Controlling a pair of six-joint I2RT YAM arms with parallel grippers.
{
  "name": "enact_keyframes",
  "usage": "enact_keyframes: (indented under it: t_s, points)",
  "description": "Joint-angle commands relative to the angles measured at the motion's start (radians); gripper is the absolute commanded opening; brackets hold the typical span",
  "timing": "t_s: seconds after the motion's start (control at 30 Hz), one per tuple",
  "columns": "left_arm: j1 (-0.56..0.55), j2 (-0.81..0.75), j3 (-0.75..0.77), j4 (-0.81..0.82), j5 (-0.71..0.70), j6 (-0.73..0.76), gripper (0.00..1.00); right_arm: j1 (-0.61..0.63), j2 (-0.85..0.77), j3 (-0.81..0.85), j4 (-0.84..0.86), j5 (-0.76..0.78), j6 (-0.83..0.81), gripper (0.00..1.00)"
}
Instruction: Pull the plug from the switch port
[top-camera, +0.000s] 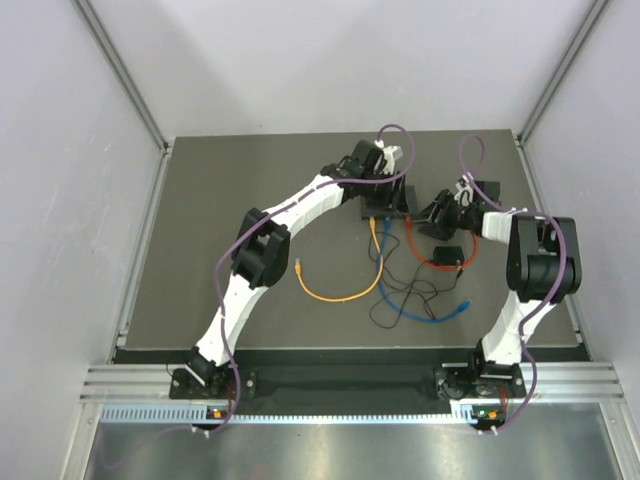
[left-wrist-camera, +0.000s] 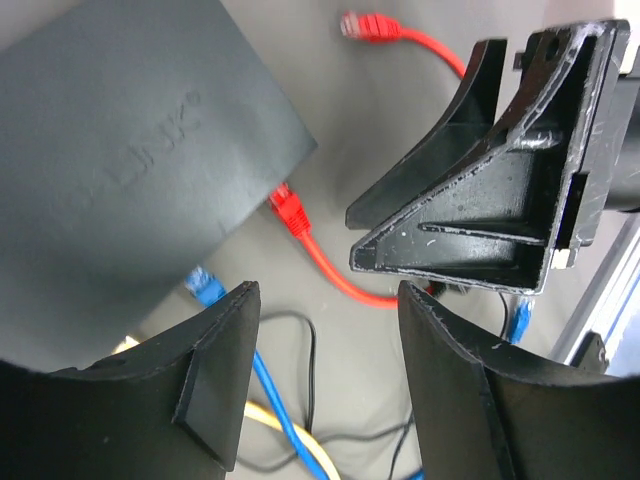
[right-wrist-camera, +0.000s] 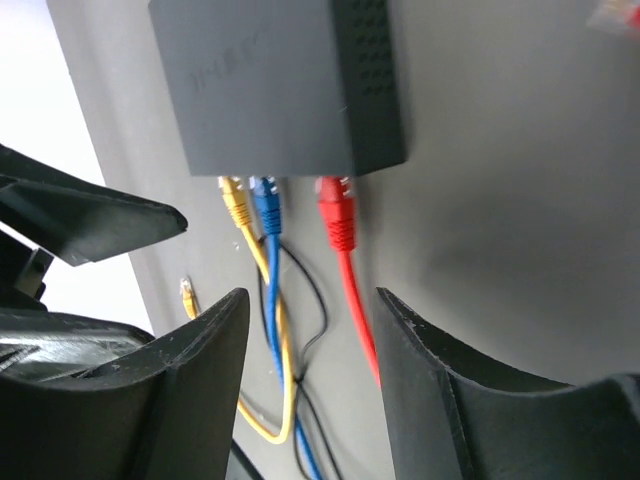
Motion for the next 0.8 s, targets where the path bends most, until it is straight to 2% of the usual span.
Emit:
enact_keyframes:
  t_s: [0.0, 0.2, 0.4, 0.77]
  points:
    - [0.006, 0.02, 0.066, 0.086, 0.016, -0.032, 0.62, -0.03, 0.025, -0.003, 0.138, -0.063, -0.023, 0.52]
    - [0.01, 0.036, 0.069, 0.112, -0.019, -0.048, 0.62, -0.053, 0.105, 0.022, 0.19, -0.114, -0.003, 0.47]
    - [0.027, 0.067, 0.072, 0.158, 0.01, -0.092, 0.62, -0.052, 0.159, 0.042, 0.197, -0.126, 0.005, 0.43]
    - [0.047, 0.125, 0.075, 0.08, 0.006, -0.127, 0.59, -0.018, 0.214, 0.063, 0.23, -0.116, 0.041, 0.4]
